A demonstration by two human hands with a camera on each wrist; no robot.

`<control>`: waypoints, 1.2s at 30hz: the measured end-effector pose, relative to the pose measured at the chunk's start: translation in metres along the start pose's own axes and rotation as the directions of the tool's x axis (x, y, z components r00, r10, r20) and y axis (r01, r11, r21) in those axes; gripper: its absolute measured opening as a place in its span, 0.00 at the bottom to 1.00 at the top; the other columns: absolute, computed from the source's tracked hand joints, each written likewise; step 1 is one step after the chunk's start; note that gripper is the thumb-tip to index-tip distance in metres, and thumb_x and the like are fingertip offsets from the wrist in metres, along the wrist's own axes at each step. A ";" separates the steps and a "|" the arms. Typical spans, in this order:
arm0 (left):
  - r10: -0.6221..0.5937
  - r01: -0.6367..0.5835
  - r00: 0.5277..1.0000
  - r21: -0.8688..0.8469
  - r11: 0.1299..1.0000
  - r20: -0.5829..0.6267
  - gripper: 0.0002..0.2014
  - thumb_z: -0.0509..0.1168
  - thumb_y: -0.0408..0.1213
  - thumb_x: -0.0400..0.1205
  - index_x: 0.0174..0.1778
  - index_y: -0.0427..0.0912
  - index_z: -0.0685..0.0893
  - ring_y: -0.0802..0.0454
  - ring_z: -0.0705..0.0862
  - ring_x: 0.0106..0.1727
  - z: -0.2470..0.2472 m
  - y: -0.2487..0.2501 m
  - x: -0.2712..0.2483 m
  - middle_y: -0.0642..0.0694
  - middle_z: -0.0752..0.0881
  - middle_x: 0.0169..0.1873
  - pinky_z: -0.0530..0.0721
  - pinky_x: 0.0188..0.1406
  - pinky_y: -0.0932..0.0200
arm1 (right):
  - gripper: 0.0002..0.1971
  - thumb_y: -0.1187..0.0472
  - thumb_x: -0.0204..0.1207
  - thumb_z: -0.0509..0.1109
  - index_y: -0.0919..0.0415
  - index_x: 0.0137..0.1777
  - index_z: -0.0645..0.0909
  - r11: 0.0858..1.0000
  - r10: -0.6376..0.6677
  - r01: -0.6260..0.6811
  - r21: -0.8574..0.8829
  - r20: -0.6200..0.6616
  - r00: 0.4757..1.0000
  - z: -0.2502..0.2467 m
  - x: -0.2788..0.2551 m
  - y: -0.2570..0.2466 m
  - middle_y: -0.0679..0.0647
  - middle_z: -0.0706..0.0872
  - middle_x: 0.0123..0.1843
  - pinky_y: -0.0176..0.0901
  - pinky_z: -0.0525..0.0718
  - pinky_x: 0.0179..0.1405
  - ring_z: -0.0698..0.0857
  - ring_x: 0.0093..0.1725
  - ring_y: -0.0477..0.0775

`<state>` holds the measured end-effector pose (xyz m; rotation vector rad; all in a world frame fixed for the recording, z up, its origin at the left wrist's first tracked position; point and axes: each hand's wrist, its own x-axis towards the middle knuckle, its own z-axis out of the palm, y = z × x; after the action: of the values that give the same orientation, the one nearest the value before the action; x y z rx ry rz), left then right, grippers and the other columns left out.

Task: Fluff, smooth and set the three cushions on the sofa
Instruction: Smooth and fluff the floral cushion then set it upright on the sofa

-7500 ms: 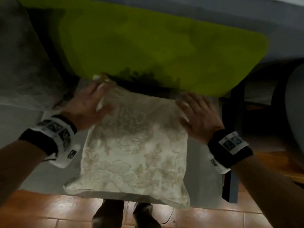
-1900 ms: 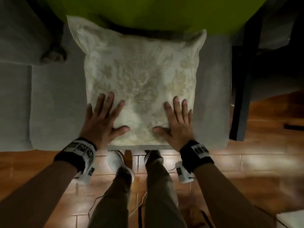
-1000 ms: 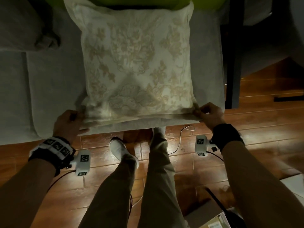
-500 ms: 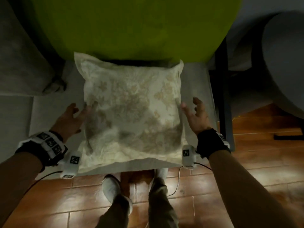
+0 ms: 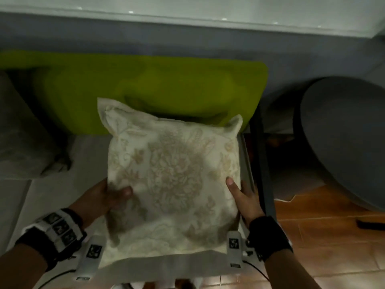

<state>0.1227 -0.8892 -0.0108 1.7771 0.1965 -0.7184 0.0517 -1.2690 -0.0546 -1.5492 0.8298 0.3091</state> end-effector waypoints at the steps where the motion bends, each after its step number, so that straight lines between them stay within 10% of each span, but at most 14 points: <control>1: 0.048 -0.048 0.999 -0.013 0.999 0.009 0.39 0.81 0.64 0.60 0.67 0.62 0.78 0.64 0.89 0.54 0.007 0.009 0.005 0.58 0.91 0.57 0.86 0.45 0.69 | 0.48 0.22 0.55 0.80 0.40 0.75 0.76 0.999 -0.046 0.046 0.006 -0.012 0.999 -0.014 0.005 -0.011 0.47 0.87 0.69 0.64 0.84 0.70 0.87 0.67 0.55; 3: 0.138 -0.137 0.990 -0.053 0.989 0.005 0.41 0.83 0.55 0.65 0.72 0.69 0.70 0.71 0.85 0.60 0.019 0.026 0.022 0.64 0.86 0.63 0.85 0.48 0.72 | 0.43 0.24 0.52 0.83 0.35 0.67 0.76 0.987 -0.158 0.158 0.013 -0.003 0.987 -0.041 0.016 -0.035 0.45 0.89 0.65 0.67 0.86 0.66 0.88 0.64 0.55; 7: 0.263 -0.265 0.964 -0.076 0.961 -0.039 0.62 0.84 0.68 0.46 0.79 0.62 0.67 0.65 0.82 0.68 0.031 0.051 0.055 0.63 0.82 0.69 0.79 0.70 0.50 | 0.52 0.22 0.43 0.83 0.34 0.69 0.67 0.911 -0.406 0.407 -0.063 0.030 0.914 -0.072 0.041 -0.080 0.40 0.82 0.69 0.59 0.86 0.66 0.83 0.67 0.43; 10: 0.358 -0.364 0.928 -0.046 0.930 -0.102 0.71 0.82 0.72 0.41 0.81 0.47 0.65 0.71 0.80 0.66 0.036 0.064 0.072 0.60 0.80 0.68 0.81 0.62 0.70 | 0.60 0.31 0.44 0.87 0.36 0.76 0.59 0.857 -0.505 0.511 -0.063 0.090 0.858 -0.075 0.057 -0.101 0.32 0.79 0.70 0.53 0.84 0.67 0.81 0.70 0.36; 12: 0.442 -0.445 0.890 0.001 0.896 -0.117 0.70 0.81 0.72 0.45 0.82 0.45 0.62 0.77 0.80 0.64 0.035 0.071 0.081 0.63 0.80 0.68 0.80 0.56 0.78 | 0.62 0.41 0.45 0.88 0.39 0.79 0.56 0.836 -0.539 0.546 -0.052 0.107 0.835 -0.073 0.067 -0.108 0.32 0.79 0.71 0.48 0.84 0.68 0.80 0.71 0.35; 18: 0.488 -0.484 0.861 0.064 0.873 -0.141 0.66 0.79 0.69 0.61 0.86 0.38 0.56 0.57 0.71 0.80 0.018 0.072 0.111 0.45 0.72 0.80 0.74 0.76 0.59 | 0.66 0.35 0.33 0.90 0.44 0.74 0.58 0.839 -0.534 0.540 -0.060 0.097 0.840 -0.058 0.078 -0.114 0.40 0.77 0.69 0.21 0.82 0.49 0.79 0.58 0.18; 24: 0.459 -0.455 0.881 0.062 0.888 -0.110 0.63 0.75 0.74 0.59 0.85 0.56 0.51 0.76 0.68 0.76 0.030 0.059 0.140 0.60 0.67 0.80 0.73 0.67 0.75 | 0.72 0.35 0.43 0.92 0.24 0.84 0.47 0.869 -0.445 0.476 -0.135 0.206 0.872 -0.045 0.109 -0.102 0.39 0.71 0.83 0.65 0.79 0.76 0.73 0.80 0.44; 36: 0.468 -0.470 0.852 0.053 0.881 -0.233 0.61 0.77 0.74 0.56 0.82 0.57 0.56 0.76 0.70 0.74 0.034 0.066 0.150 0.60 0.71 0.76 0.73 0.69 0.73 | 0.61 0.45 0.58 0.89 0.34 0.86 0.52 0.726 -0.649 0.671 -0.151 0.170 0.741 -0.021 0.115 -0.112 0.45 0.70 0.84 0.61 0.76 0.79 0.70 0.84 0.46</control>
<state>0.2611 -0.9761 -0.0463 1.8062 -0.0794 -0.1483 0.2001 -1.3317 -0.0399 -1.8979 0.1137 -0.0605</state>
